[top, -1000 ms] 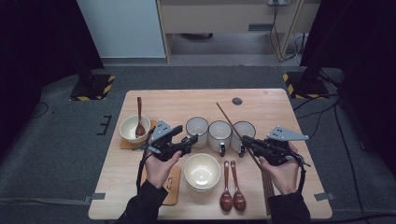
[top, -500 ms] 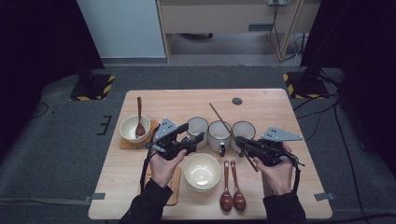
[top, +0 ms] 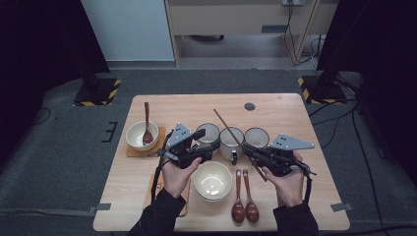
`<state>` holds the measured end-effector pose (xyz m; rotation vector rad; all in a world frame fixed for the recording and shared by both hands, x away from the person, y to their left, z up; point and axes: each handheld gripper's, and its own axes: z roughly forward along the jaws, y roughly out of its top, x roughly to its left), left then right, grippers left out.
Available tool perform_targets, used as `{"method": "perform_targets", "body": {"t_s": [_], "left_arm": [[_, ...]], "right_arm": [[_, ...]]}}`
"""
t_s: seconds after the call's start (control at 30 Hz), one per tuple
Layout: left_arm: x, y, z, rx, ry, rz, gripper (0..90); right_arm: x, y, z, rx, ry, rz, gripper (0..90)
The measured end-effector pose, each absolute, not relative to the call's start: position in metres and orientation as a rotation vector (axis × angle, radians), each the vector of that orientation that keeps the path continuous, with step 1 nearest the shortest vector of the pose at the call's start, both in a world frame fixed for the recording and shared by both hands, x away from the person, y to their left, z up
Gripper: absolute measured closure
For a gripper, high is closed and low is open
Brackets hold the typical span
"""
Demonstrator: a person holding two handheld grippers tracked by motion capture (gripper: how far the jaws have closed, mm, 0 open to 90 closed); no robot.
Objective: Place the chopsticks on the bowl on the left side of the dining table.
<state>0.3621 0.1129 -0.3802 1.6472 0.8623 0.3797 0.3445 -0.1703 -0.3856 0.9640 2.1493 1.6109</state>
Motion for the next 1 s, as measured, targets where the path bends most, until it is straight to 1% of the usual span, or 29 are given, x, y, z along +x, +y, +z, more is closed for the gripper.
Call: {"method": "perform_targets", "body": {"t_s": [0.47, 0.73, 1.0], "left_arm": [[0.360, 0.098, -0.378, 1.633, 0.831, 0.347, 37.1], [0.359, 0.094, -0.378, 1.636, 0.829, 0.335, 38.9], [0.358, 0.091, -0.378, 1.630, 0.838, 0.315, 42.9]], "right_arm": [[0.341, -0.163, -0.384, 0.935, 2.159, 1.625, 85.1], [0.338, -0.158, -0.382, 0.919, 2.163, 1.633, 85.1], [0.337, -0.153, -0.382, 0.901, 2.176, 1.631, 85.1]]}}
